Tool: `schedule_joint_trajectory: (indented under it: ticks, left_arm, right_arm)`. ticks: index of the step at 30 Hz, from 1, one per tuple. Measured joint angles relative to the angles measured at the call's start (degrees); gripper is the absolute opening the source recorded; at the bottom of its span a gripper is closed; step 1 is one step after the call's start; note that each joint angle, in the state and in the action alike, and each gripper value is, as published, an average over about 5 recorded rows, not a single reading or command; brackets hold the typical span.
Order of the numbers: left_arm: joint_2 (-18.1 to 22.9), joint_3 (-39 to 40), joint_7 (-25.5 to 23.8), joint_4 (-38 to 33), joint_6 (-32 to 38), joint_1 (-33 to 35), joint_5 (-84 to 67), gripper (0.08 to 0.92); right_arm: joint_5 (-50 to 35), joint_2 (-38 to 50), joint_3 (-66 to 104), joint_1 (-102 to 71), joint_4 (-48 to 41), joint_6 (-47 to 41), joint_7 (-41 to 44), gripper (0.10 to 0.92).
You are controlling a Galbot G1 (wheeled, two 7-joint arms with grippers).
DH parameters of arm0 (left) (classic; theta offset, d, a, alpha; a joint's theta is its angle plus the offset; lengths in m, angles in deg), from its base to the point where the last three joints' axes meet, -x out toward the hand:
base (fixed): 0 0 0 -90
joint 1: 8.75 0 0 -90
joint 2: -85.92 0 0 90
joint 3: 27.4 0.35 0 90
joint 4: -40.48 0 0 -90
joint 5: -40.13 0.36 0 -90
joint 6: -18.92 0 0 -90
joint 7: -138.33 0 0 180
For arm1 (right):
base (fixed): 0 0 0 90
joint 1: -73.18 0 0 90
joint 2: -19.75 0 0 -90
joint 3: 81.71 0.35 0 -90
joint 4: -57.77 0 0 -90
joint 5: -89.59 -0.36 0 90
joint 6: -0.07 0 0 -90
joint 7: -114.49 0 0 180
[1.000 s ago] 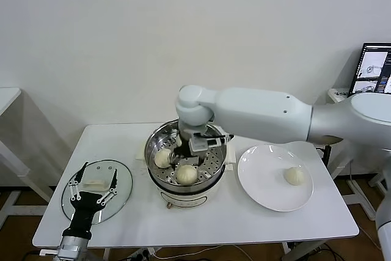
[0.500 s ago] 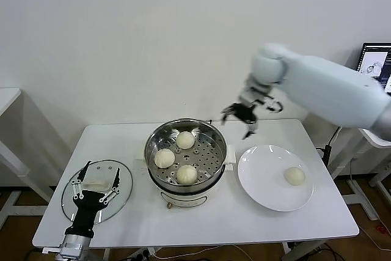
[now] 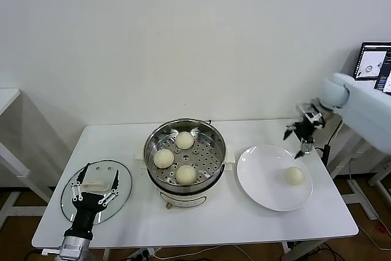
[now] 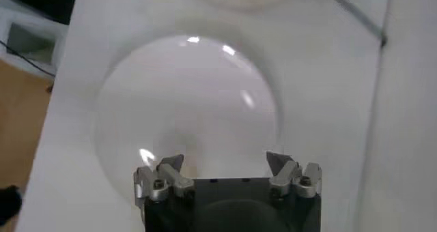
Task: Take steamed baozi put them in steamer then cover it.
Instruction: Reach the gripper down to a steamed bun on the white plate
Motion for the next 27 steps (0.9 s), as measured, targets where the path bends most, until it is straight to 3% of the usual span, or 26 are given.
schedule_joint_trajectory:
  ticks: [21,27]
  left_arm:
    - [0.21,-0.16,0.12,-0.02,0.21,0.27,0.13,0.823]
    - [0.19,-0.34,0.25,-0.08,0.31,0.30,0.12,0.823]
  right_arm:
    - [2.52,-1.55,3.68,-10.96,-6.06,-3.50,-6.44,0.821]
    - [3.00,-2.67,4.24,-11.96,-7.27,-3.64,-7.04,0.756]
